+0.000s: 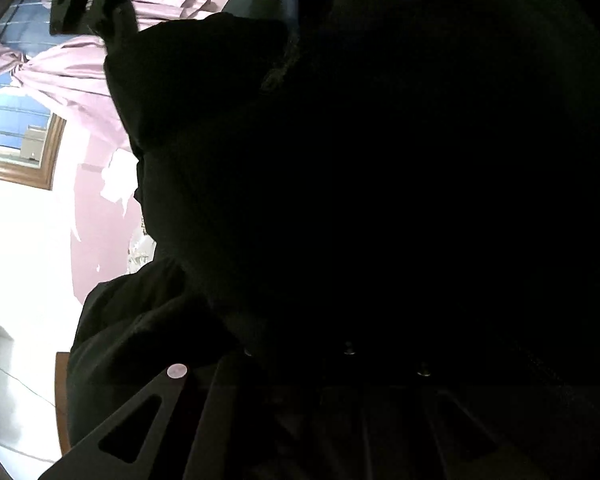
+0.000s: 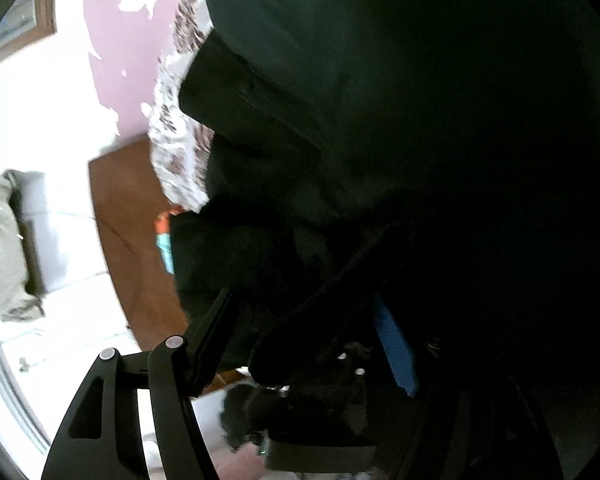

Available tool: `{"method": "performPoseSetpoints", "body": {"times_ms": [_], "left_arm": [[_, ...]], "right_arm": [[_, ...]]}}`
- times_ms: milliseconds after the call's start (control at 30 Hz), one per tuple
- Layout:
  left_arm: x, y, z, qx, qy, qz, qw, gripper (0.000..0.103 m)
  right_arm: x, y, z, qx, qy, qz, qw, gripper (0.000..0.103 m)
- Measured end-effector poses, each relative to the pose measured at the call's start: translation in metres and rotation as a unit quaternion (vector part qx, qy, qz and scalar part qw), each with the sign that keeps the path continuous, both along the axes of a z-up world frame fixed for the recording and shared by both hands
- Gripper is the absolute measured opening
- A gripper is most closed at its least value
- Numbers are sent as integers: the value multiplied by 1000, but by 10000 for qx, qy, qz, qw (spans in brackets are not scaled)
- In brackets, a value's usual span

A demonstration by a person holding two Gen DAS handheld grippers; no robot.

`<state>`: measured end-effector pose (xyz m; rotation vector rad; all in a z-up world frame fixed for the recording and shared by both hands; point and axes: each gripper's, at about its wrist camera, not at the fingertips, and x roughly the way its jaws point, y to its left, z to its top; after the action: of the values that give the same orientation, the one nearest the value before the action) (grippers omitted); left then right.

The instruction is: Fold large clothes

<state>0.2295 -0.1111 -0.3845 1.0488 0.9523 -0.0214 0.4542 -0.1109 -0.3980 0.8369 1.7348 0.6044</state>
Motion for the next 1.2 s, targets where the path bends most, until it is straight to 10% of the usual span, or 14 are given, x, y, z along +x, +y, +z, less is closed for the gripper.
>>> {"method": "performPoseSetpoints", "body": {"times_ms": [67, 133, 300, 467, 600, 800, 933, 1200], "left_arm": [[1, 0, 3, -119, 41, 81, 9999, 11], [4, 3, 15, -439, 115, 263, 9986, 12], [-14, 12, 79, -2032, 56, 639, 9770, 17], [-25, 58, 147, -3827, -195, 1177, 9161, 32], [-4, 106, 156, -3942, -490, 1553, 9045, 38], [65, 183, 130, -4185, -355, 2414, 8748, 39], [87, 203, 104, -4182, -94, 2768, 8651, 39], [89, 216, 50, -3642, 359, 3225, 8730, 40]], "right_arm": [[-4, 3, -6, -177, 18, 254, 9995, 53], [-7, 12, -5, -361, -186, 574, 9975, 7], [-8, 10, 26, -544, -1009, 996, 9884, 7], [3, -17, 75, -781, -1978, 1307, 9684, 7], [16, -56, 76, -2065, -2436, 1605, 9340, 7], [18, -87, 81, -1339, -2584, 990, 9516, 7], [20, -90, 76, -1721, -2753, 1000, 9405, 7], [24, -97, 77, -2351, -2749, 1495, 9202, 25]]}}
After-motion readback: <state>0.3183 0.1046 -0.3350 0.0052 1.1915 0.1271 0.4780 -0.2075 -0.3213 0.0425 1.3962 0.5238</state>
